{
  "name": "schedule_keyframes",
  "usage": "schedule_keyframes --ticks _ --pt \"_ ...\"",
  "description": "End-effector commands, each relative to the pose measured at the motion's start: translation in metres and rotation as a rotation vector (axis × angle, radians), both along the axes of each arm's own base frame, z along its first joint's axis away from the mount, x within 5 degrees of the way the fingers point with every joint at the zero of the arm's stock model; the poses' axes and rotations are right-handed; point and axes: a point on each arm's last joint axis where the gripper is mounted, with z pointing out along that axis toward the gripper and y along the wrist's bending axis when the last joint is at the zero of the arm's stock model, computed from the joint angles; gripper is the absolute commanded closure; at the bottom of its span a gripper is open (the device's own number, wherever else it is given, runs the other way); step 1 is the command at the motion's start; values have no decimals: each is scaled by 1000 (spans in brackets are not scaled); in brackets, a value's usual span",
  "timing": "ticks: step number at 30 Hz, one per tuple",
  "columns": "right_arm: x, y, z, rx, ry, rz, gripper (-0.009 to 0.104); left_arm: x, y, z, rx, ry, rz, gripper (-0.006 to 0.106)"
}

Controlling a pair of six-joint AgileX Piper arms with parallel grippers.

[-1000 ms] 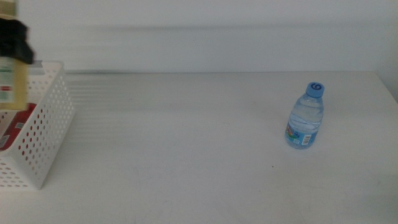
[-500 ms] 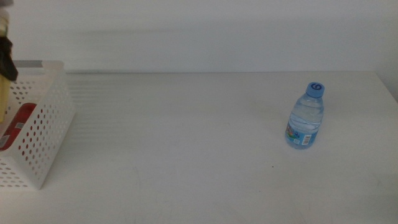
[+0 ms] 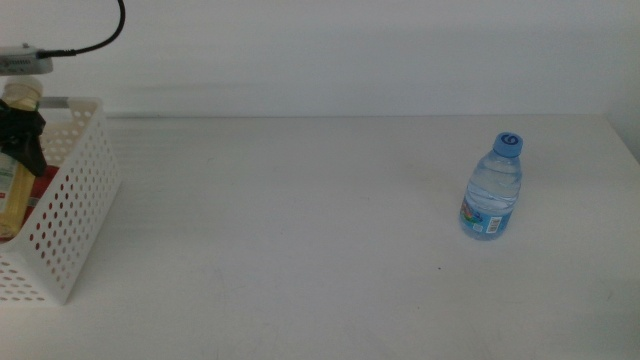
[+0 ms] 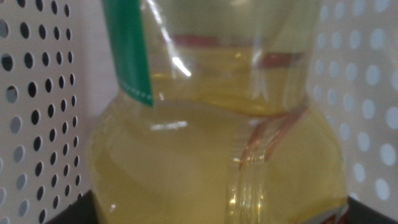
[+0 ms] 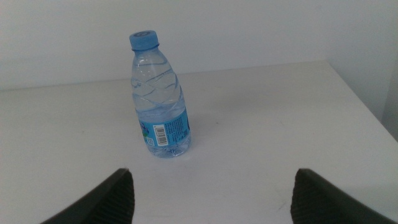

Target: Use arms to grab the bottles and put them into the dustbin to the left of the table.

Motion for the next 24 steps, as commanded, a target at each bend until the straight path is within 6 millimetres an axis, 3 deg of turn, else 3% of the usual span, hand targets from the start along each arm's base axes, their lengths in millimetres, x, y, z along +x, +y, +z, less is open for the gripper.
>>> schedule_keyframes --ticks 1,19,24 --pt "-2 -1 11 -13 -111 -5 29 -14 -4 38 6 -37 20 106" --pt "-2 -1 11 -13 -111 -5 29 -17 -4 11 -22 40 77 106" --pt "-2 -1 11 -13 -111 -5 29 -13 -5 8 -35 7 82 98"
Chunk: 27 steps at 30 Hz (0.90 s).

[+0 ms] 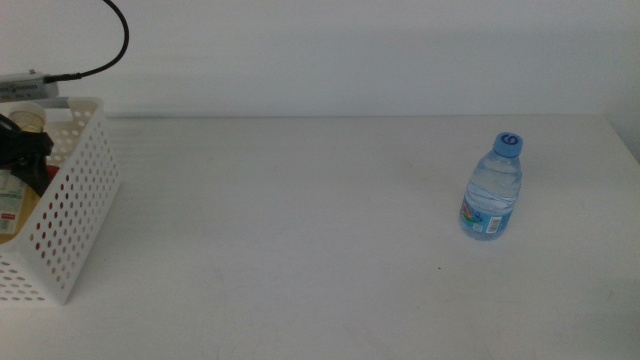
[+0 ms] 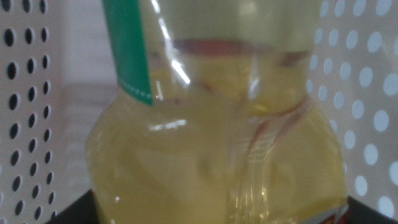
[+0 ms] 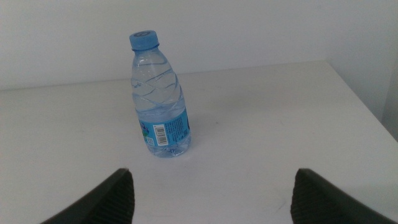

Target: Use arms to grab the bottles and put them into the dustbin to the left of the table.

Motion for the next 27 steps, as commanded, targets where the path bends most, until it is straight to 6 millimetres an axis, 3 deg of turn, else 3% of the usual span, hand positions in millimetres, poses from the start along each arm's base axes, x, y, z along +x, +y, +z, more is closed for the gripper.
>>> schedule_keyframes --ticks 1,7,12,15,22,27 --pt "-2 -1 11 -13 -111 -5 29 -8 -4 34 -2 -74 8 96" --pt "-2 -1 11 -13 -111 -5 29 -5 -3 25 -4 -53 -18 66" --pt "-2 -1 11 -13 -111 -5 29 -2 -3 22 0 -54 -18 28" --pt "-2 -1 11 -13 -111 -5 29 -3 -4 31 1 -71 -7 11" --pt "-2 -1 11 -13 -111 -5 29 -12 -9 63 -4 -109 42 10" --pt "-2 -1 11 -13 -111 -5 29 -22 -35 93 -13 -187 -5 12"
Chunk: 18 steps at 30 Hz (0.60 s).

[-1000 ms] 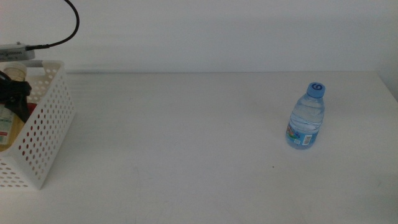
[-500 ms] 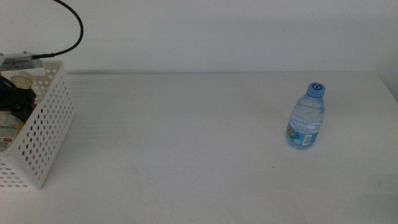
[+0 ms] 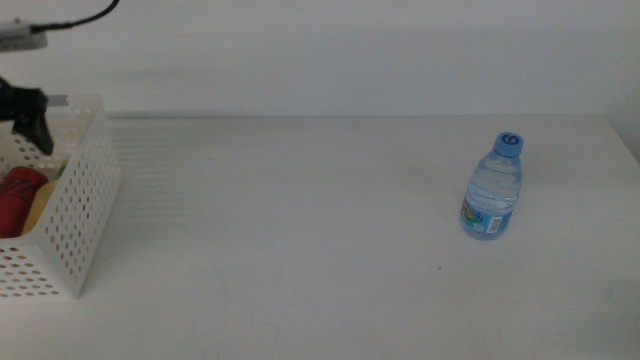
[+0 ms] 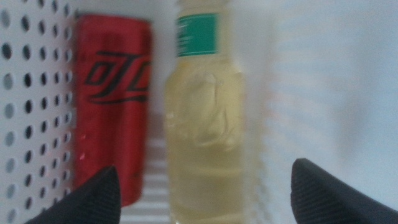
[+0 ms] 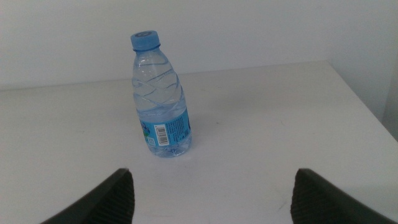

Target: Use arms to grab the bottles and put them into the dustbin to the left of the table.

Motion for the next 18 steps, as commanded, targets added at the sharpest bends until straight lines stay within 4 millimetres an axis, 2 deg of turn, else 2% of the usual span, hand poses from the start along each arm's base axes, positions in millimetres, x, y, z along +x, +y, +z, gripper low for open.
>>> schedule_keyframes --ticks 1,4,9,13,18 --pt "-2 -1 11 -13 -111 -5 29 -20 -28 48 -31 -63 -45 13" --pt "-2 -1 11 -13 -111 -5 29 -23 -49 69 -32 -176 -44 15" --pt "-2 -1 11 -13 -111 -5 29 -44 -105 96 -30 -378 -177 20" --pt "-2 -1 11 -13 -111 -5 29 -72 -147 101 -47 -527 -296 23" --pt "-2 -1 11 -13 -111 -5 29 -116 -189 104 -126 -622 -433 23"
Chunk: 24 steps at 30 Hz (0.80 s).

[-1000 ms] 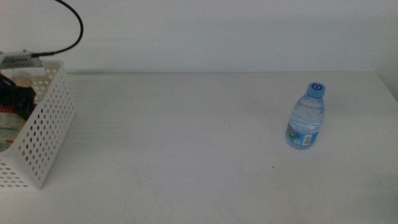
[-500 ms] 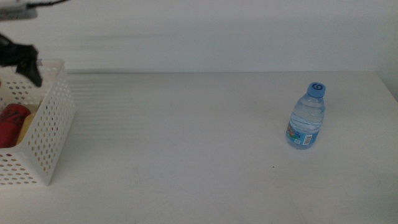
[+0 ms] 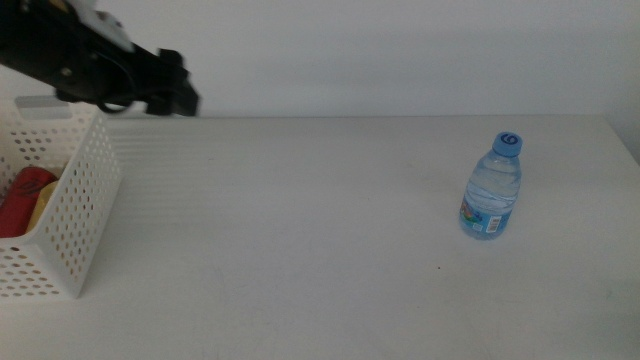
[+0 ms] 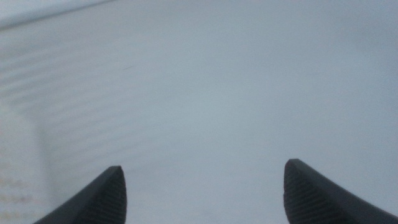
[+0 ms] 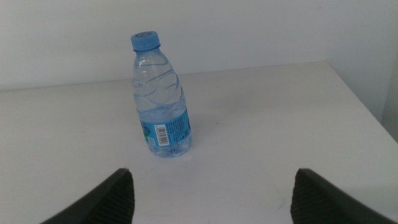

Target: Use arms to grab the bottles and put them into the dustbin to the left of the table.

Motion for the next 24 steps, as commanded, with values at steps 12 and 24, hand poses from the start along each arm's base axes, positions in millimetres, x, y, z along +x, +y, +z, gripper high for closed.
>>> schedule_keyframes --ticks 12,24 --pt "-2 -1 11 -13 -111 -5 29 -101 -49 14 -61 -237 -330 23" --pt "-2 -1 11 -13 -111 -5 29 -186 -5 -1 -154 -477 -330 23"
